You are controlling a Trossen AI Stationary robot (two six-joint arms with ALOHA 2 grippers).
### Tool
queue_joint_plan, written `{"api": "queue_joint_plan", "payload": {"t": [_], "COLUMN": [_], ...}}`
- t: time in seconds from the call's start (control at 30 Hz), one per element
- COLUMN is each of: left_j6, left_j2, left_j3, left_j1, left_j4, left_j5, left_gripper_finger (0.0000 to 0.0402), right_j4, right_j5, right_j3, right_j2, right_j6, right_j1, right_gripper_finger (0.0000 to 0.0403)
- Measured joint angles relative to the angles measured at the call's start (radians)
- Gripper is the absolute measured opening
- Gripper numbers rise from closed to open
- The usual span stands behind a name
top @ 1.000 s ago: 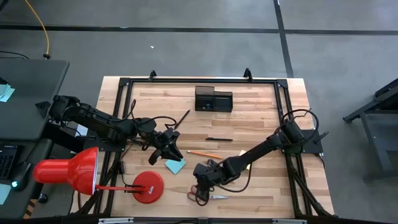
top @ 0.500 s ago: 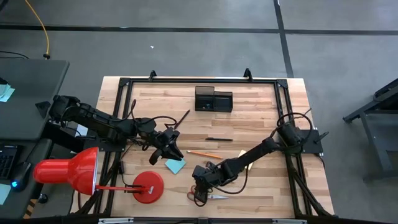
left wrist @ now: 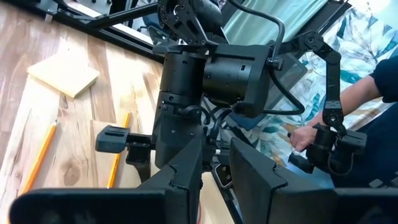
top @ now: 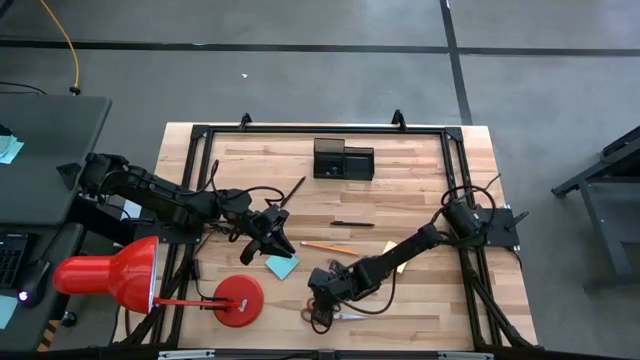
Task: Pick and place office supplies into organizer
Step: Put the orange scissors in the black desk organizer
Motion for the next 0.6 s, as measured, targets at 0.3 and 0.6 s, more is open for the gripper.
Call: {"api": "queue_joint_plan", "payload": {"t": [0.3, 0.6], "left_j6": [0.001, -0.001], "left_j2": [0.0, 0.0], "left_j3": [0.0, 0.0], "left_j1": [0.0, 0.0], "left_j4": [0.001, -0.001], "left_j5": [0.0, 0.0], "left_gripper_finger": [0.0074, 0.0074], "right_j4": [-0.033, -0.063], "right_j5": [-0.005, -0.034], "right_j3": [0.0, -0.001], "right_j2": [0.003, 0.004], "right_j6": [-0.038, -0.068], "right_j1": [-0.003, -0.017], "right_gripper_finger": [0.0144, 0.0015]}}
